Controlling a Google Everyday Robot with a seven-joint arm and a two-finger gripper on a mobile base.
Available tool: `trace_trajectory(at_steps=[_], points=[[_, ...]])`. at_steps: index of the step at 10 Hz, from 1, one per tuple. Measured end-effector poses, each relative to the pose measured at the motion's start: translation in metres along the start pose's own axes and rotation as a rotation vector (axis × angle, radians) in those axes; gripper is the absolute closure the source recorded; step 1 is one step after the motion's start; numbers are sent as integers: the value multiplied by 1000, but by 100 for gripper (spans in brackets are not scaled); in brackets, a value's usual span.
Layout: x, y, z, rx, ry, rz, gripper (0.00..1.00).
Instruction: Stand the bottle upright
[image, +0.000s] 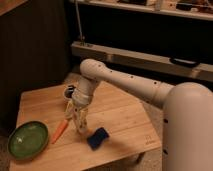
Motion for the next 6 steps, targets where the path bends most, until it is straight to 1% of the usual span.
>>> trace_trajectory(at_steps=[1,3,5,6], points=[[0,0,0,0,0,0,21],[0,-1,-2,3,8,-6,20],[0,-3,-9,25,35,-15,20],[6,-6,-17,50,58,-22,20]])
